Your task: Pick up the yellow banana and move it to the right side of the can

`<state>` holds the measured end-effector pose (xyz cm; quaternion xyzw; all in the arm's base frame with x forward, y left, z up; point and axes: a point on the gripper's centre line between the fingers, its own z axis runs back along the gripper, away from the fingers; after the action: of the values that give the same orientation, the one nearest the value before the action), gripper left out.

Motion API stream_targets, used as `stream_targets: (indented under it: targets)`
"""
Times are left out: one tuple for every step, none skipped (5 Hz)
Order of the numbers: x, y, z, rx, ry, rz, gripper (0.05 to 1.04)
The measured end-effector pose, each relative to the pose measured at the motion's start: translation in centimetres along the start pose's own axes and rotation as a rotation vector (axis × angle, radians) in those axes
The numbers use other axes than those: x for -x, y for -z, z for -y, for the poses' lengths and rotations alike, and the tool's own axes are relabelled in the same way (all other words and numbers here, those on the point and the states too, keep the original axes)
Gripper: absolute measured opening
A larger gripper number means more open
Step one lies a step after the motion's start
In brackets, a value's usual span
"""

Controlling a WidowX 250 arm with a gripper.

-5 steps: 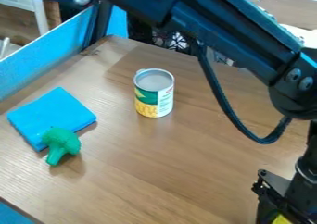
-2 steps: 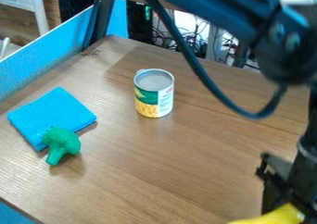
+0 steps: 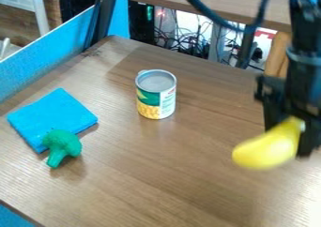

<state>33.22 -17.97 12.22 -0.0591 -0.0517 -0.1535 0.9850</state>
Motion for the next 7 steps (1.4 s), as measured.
stream_targets:
  targets:
    - [-2.9, 0.3, -4.5, -0.012, -0.099, 0.015, 0.600]
    - [-4.7, 1.9, -7.0, -0.027, -0.162, -0.004, 0.601]
    - [-6.0, 4.0, -8.9, -0.049, -0.189, -0.031, 0.600]
    - [-6.0, 5.0, -11.1, -0.062, -0.223, -0.052, 0.601]
    - [-5.7, 5.5, -12.2, -0.070, -0.226, -0.068, 0.649]
    - [-4.5, 6.5, -13.6, -0.070, -0.247, -0.096, 0.961]
    - [-3.3, 6.5, -14.5, -0.076, -0.239, -0.105, 1.007]
